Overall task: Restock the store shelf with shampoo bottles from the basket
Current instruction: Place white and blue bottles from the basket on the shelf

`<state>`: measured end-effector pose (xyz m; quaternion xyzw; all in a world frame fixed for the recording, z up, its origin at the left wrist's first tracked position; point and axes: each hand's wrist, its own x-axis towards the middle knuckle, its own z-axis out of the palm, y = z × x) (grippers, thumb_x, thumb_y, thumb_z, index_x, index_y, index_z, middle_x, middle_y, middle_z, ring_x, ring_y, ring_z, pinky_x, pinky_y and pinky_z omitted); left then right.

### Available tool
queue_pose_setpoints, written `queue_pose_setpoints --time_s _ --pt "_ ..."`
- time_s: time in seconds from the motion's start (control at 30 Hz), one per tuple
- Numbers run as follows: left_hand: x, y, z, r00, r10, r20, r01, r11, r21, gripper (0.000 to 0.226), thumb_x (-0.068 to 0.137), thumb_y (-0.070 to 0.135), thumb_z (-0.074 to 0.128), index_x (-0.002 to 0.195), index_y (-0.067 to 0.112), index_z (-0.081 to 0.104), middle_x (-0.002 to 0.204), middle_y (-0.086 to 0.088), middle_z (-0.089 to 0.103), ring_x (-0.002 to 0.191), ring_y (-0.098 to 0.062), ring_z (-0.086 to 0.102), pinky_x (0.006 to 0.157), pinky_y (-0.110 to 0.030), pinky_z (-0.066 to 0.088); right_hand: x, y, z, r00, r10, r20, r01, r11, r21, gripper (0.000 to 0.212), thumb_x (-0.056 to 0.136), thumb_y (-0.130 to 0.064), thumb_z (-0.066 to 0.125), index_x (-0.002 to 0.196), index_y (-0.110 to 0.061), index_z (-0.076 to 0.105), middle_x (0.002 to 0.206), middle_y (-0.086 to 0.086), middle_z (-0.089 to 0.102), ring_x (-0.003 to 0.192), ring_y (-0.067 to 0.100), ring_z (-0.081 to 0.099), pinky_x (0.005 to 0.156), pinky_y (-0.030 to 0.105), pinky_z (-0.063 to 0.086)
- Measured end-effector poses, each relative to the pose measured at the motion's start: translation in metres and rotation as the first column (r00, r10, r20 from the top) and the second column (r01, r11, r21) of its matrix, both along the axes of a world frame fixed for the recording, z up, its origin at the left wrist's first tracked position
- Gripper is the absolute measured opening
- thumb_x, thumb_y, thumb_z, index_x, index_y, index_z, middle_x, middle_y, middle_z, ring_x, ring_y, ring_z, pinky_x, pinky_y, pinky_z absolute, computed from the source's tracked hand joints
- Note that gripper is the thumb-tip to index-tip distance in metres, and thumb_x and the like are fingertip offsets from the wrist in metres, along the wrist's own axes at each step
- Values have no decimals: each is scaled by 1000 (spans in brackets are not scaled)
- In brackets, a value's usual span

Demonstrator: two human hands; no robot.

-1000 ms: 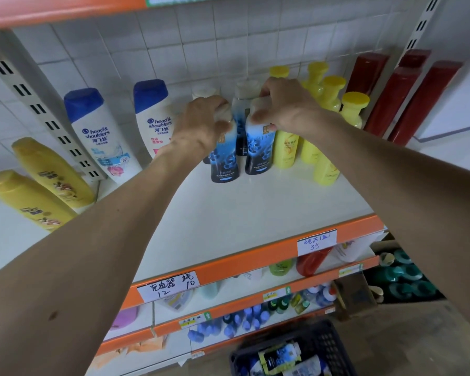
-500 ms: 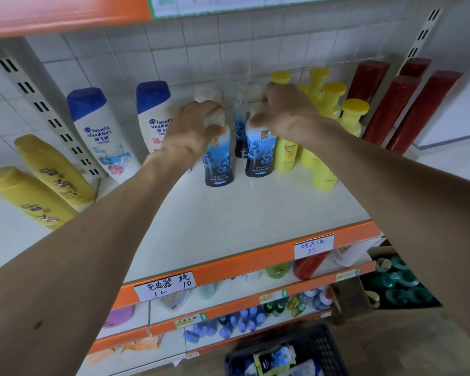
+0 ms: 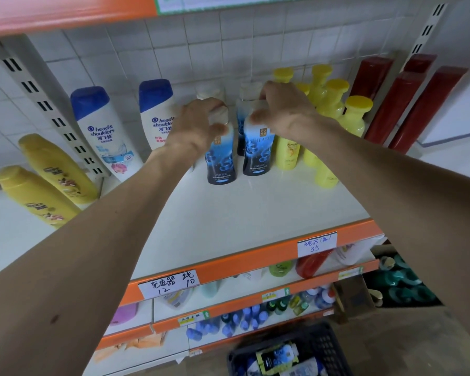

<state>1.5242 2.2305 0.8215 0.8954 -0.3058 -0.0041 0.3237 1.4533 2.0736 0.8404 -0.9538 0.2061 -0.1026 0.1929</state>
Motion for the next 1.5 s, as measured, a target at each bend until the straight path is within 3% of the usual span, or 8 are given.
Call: queue_pose_setpoints --time_s 0.17,0.27,1.2,1.5 --pt "1 0 0 1000 -8 17 8 1000 10 48 87 20 66 133 21 53 135 -1 55 122 -22 53 99 -28 41 -1 3 6 999 33 -29 -33 999 8 43 88 -24 69 123 -5 54 115 13 59 97 29 57 71 31 37" --pt "1 0 -2 999 -5 32 5 1000 10 48 87 19 66 133 21 53 134 -1 55 123 -21 51 97 -23 37 -1 7 8 997 63 -33 -63 998 -15 44 89 -22 68 126 -3 52 123 15 58 109 32 57 74 31 36" --pt "-4 0 -1 999 5 39 -6 1000 1 48 87 19 67 133 20 52 135 -3 54 122 -24 52 98 -28 40 -5 8 12 999 3 -47 -7 996 -92 40 89 -24 70 120 -2 60 121 18 62 112 36 59 76 32 41" --pt "-5 1 -6 996 -18 86 17 1000 9 44 88 20 65 130 20 53 127 -7 57 115 -26 53 95 -31 42 -7 7 10 998 29 -51 -32 997 -70 48 92 -29 67 132 -8 50 129 14 57 117 34 55 84 38 44"
